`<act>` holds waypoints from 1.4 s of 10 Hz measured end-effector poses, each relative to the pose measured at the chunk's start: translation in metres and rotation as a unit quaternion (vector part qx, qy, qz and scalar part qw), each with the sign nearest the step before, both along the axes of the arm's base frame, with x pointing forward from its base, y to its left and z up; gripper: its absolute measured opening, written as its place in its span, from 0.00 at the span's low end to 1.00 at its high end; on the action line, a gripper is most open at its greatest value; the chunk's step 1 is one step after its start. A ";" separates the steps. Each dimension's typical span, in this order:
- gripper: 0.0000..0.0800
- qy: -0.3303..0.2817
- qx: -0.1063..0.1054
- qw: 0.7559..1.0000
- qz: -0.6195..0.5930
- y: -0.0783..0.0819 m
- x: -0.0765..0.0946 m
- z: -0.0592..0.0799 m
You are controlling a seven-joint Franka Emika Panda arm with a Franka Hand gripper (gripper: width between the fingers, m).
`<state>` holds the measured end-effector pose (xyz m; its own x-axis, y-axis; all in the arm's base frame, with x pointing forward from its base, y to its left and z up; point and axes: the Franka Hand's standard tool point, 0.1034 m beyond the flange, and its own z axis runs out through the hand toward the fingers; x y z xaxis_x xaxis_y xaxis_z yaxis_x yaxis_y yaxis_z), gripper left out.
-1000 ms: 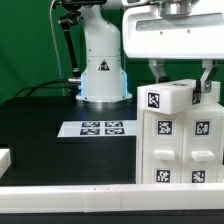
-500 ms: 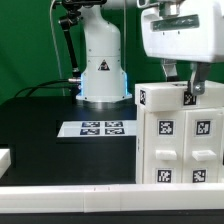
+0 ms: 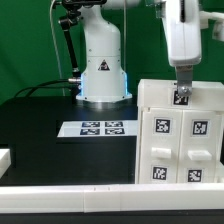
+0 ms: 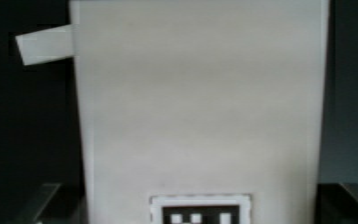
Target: Assemble cabinet
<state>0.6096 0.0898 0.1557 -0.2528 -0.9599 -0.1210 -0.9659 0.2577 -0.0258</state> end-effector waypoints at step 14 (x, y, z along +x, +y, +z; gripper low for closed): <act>1.00 -0.015 0.036 0.999 0.016 0.040 -0.001 0.022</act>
Offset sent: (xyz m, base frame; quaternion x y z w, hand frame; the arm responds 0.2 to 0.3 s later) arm -0.0160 0.0083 0.0080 -0.0060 -0.0063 0.0186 0.9998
